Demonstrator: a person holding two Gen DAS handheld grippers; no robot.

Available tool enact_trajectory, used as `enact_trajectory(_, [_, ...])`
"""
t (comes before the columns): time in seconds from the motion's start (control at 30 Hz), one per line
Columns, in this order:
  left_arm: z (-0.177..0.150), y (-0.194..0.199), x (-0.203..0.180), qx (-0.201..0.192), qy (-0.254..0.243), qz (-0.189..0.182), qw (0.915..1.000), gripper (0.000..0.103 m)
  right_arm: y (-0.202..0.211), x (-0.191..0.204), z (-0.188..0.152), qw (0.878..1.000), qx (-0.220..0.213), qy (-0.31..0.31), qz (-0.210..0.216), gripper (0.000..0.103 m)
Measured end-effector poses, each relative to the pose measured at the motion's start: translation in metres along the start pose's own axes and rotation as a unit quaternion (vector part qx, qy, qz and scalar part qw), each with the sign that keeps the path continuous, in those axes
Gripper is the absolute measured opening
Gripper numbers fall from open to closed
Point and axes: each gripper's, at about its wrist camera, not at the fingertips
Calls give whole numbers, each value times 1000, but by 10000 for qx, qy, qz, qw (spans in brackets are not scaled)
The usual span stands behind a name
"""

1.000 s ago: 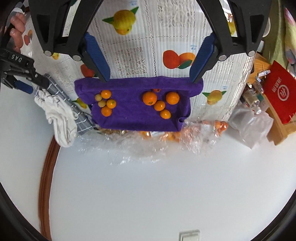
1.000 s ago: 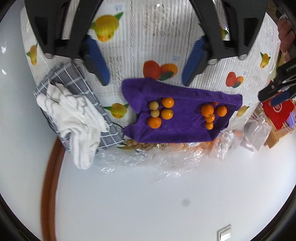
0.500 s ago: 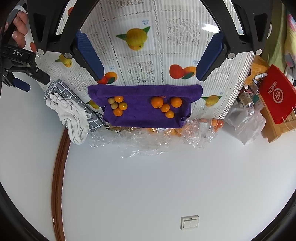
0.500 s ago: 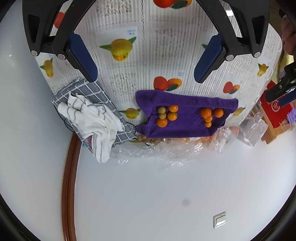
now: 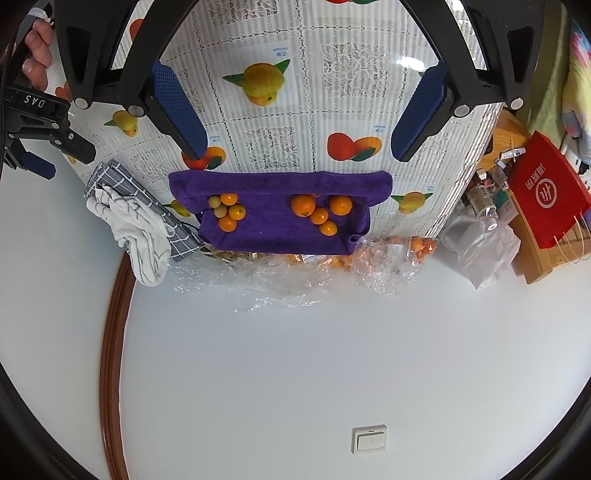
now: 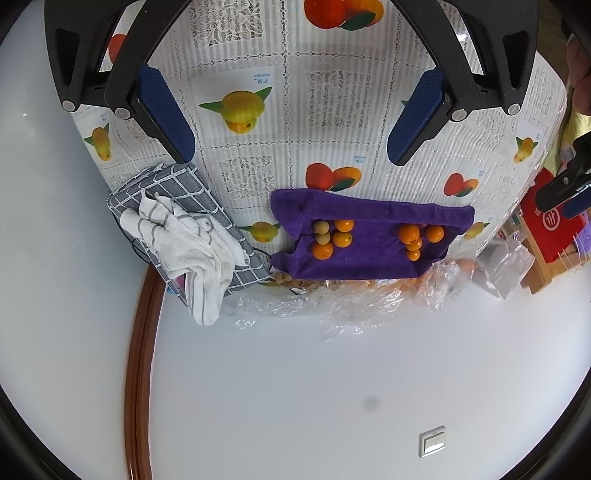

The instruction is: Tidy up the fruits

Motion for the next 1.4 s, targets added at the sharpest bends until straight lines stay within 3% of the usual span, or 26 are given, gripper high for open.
enact_trajectory(1.4, [-1, 4, -2, -20, -4, 8, 10000, 101, 4, 3, 0, 10000, -48, 37, 9, 103])
Point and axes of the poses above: each gripper's, at about its wrist camera, not at the fingertips, and y roughly against the way its jaws point, x to its left, z to its top, and after that the axes turned 12 degrees about z, right-handed
